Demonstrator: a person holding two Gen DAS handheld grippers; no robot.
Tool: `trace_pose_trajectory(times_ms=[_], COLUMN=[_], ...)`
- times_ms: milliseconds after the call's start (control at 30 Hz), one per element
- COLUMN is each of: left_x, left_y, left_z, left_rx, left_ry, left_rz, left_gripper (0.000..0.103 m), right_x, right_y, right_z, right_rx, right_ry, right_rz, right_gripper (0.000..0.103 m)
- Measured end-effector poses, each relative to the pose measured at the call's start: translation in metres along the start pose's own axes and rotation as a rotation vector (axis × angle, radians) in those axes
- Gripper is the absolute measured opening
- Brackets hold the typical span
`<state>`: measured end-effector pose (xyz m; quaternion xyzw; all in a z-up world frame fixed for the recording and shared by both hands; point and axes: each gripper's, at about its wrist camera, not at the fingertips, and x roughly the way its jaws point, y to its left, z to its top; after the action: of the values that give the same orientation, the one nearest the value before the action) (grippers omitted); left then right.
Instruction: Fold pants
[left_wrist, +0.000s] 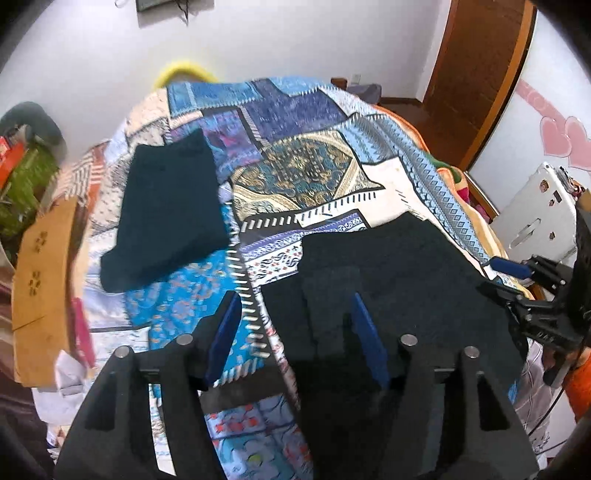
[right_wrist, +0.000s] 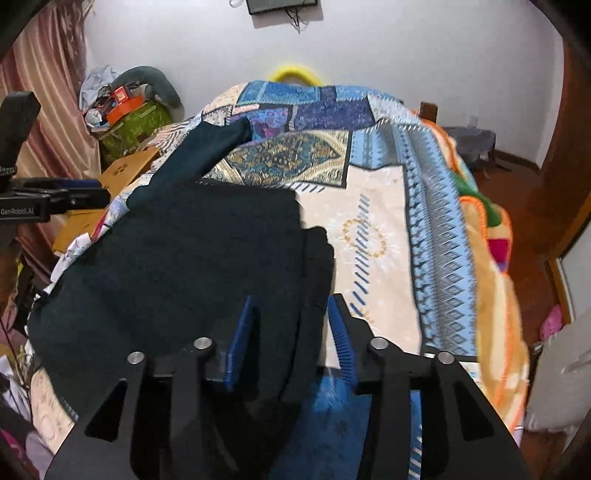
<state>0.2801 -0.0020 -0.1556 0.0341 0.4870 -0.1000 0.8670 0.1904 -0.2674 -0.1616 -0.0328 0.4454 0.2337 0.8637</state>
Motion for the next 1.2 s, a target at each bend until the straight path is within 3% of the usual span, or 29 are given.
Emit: trace_pose_trajectory(times_ms=[267, 367, 433, 500, 533, 567, 600, 667, 767, 833, 900, 1000, 1100, 1200], left_x=[-0.011, 0.005, 0.008, 0.005, 0.006, 0.008, 0.010, 0.007, -0.020, -0.037, -0.048, -0.052, -0.037, -0.007], left_y=[-0.005, -0.004, 0.003, 0.014, 0.018, 0.025, 0.031, 0.047, 0.048, 0.037, 0.022, 0.002, -0.007, 0.004], left_z=[-0.054, -0.086, -0.100, -0.113, -0.118, -0.126, -0.131, -0.138, -0.136, -0.132, -0.130, -0.129, -0.131, -0.137], left_rx=[0.013, 0.006, -0.012, -0.033, -0.025, -0.018, -0.028, -0.083, -0.114, -0.087, -0.047, 0.000, 0.006, -0.021], left_ry=[0.068, 0.136, 0.133, 0.115, 0.128, 0.144, 0.161, 0.193, 0.119, 0.069, 0.031, 0.015, 0.049, 0.131], left_rz=[-0.117, -0.090, -0.080, -0.001, 0.083, 0.165, 0.191, 0.171, 0.084, 0.035, -0.009, -0.078, -0.041, -0.004], left_gripper=[0.076, 0.077, 0.078, 0.079, 0.078, 0.074, 0.069, 0.067, 0.068, 0.072, 0.088, 0.089, 0.089, 0.093], right_x=[-0.022, -0.010, -0.008, -0.009, -0.011, -0.013, -0.015, -0.019, -0.025, -0.027, -0.027, -0.027, -0.027, -0.031], right_y=[0.028, 0.038, 0.038, 0.036, 0.035, 0.036, 0.036, 0.036, 0.036, 0.036, 0.037, 0.035, 0.035, 0.034], right_z=[-0.018, -0.032, -0.036, -0.036, -0.036, -0.037, -0.037, -0.036, -0.036, -0.035, -0.035, -0.036, -0.037, -0.038], right_rx=[-0.010, -0.029, -0.018, 0.002, 0.003, 0.000, -0.006, -0.012, -0.008, -0.003, -0.003, 0.001, 0.014, 0.008], right_ry=[0.020, 0.054, 0.058, 0.057, 0.054, 0.049, 0.045, 0.041, 0.035, 0.035, 0.036, 0.036, 0.035, 0.037], right_rz=[0.111, 0.108, 0.113, 0.107, 0.101, 0.093, 0.082, 0.068, 0.060, 0.060, 0.059, 0.057, 0.060, 0.058], right_gripper=[0.049, 0.050, 0.050, 0.050, 0.050, 0.050, 0.050, 0.050, 0.050, 0.050, 0.050, 0.050, 0.050, 0.051])
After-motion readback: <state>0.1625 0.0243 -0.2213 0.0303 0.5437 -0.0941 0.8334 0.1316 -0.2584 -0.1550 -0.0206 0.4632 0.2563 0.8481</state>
